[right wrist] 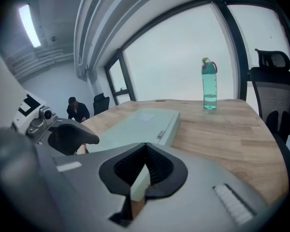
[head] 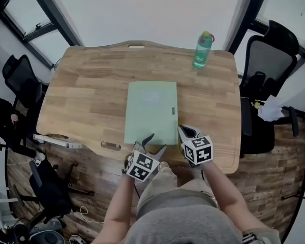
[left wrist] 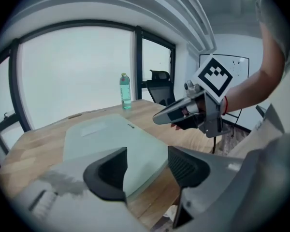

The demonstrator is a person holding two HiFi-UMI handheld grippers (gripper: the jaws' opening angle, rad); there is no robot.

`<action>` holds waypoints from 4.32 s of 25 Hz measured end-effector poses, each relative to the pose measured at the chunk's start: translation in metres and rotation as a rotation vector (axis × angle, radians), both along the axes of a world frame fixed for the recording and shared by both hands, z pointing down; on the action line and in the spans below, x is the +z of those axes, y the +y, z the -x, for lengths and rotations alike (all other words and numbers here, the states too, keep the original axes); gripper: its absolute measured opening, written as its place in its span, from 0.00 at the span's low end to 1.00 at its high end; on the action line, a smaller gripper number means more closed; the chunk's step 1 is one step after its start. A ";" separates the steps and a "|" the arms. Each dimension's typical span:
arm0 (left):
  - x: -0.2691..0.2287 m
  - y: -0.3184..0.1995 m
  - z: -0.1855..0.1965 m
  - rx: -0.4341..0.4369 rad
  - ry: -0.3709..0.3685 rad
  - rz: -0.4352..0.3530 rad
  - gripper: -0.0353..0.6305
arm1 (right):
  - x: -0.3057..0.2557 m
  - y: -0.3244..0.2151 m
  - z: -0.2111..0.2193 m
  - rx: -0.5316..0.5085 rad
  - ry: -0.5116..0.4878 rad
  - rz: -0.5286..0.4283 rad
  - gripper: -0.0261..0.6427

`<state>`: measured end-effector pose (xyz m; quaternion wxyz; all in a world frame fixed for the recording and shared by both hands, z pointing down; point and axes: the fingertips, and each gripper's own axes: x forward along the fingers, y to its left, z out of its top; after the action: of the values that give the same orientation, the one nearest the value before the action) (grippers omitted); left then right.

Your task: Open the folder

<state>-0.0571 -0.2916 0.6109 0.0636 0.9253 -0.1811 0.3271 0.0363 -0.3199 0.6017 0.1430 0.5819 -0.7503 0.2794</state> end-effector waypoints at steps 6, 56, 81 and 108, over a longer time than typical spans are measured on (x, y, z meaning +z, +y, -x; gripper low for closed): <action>0.026 -0.002 0.005 0.079 -0.117 -0.081 0.51 | 0.028 -0.002 0.004 -0.008 0.013 0.062 0.04; 0.007 -0.009 0.034 0.033 -0.185 -0.274 0.20 | 0.053 -0.004 0.005 -0.081 0.009 0.154 0.05; -0.068 -0.046 0.147 -0.505 0.063 -0.377 0.07 | 0.054 -0.004 0.004 -0.083 0.021 0.152 0.05; 0.008 -0.121 0.317 -1.110 0.097 -0.179 0.30 | 0.054 -0.004 0.007 -0.036 0.055 0.202 0.05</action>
<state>-0.3744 -0.4130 0.6192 0.1555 0.7072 -0.6645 0.1848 0.0294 -0.3236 0.6556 0.2265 0.5584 -0.7243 0.3351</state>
